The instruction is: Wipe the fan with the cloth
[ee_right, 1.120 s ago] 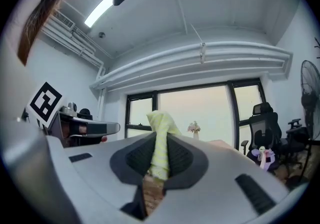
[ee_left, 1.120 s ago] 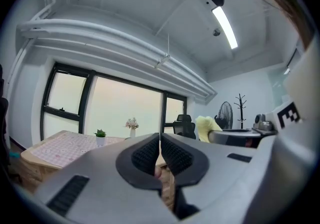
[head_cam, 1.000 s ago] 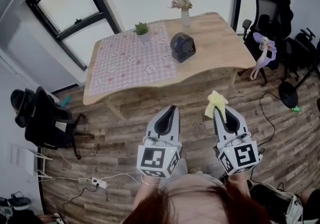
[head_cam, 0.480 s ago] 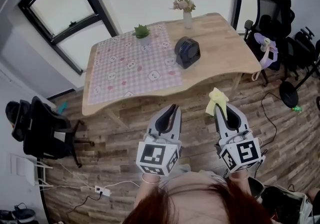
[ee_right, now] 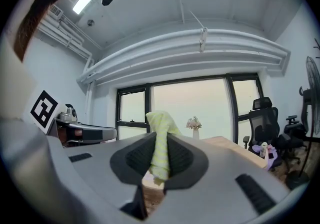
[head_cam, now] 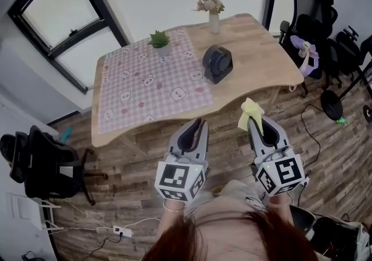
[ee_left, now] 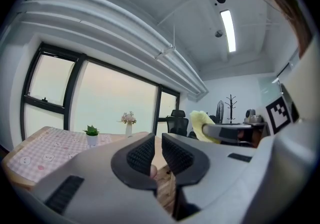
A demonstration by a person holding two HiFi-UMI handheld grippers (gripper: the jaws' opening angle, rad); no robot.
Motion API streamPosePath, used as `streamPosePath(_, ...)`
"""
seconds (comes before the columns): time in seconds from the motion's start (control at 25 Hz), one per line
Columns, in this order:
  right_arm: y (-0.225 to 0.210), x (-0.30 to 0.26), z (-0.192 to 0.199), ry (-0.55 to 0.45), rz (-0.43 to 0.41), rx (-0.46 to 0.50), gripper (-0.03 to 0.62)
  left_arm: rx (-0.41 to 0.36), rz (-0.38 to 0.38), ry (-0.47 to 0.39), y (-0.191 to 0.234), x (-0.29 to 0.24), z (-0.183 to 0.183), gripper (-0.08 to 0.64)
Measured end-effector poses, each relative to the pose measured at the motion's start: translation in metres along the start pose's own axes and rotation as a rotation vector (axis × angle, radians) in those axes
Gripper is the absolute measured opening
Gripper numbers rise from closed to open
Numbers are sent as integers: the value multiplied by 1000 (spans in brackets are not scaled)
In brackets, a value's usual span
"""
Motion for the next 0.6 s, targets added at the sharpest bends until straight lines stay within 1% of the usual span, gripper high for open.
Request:
streamPosePath(0.2, 1, -17, 1, 23, 1, 8, 48, 28, 31, 14, 16, -9, 4, 31)
streamPosePath(0.24, 1, -20, 1, 28, 0, 10, 48, 37, 43, 21, 18, -12, 4, 52)
streamPosePath(0.28, 1, -23, 2, 31, -3, 10, 48, 44, 54, 30, 20, -15, 6, 91)
streamPosePath(0.32, 0, -27, 4, 33, -8, 10, 48, 49, 60, 38, 22, -18, 7, 109)
streamPosePath(0.48, -5, -44, 7, 40, -23, 10, 48, 50, 48, 51, 34, -34, 14, 123)
streamPosePath(0.6, -14, -61, 8, 47, -29, 12, 48, 52, 53, 75, 43, -54, 17, 147)
Point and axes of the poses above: the fingertips, and each gripper's own axes: x backward along the fingers, y to its left, z out of its underside, the point moved 7 cm from there along x, backward along the fingers, and after that the axes turned 7 degrees about z, right-handed, at the moved point
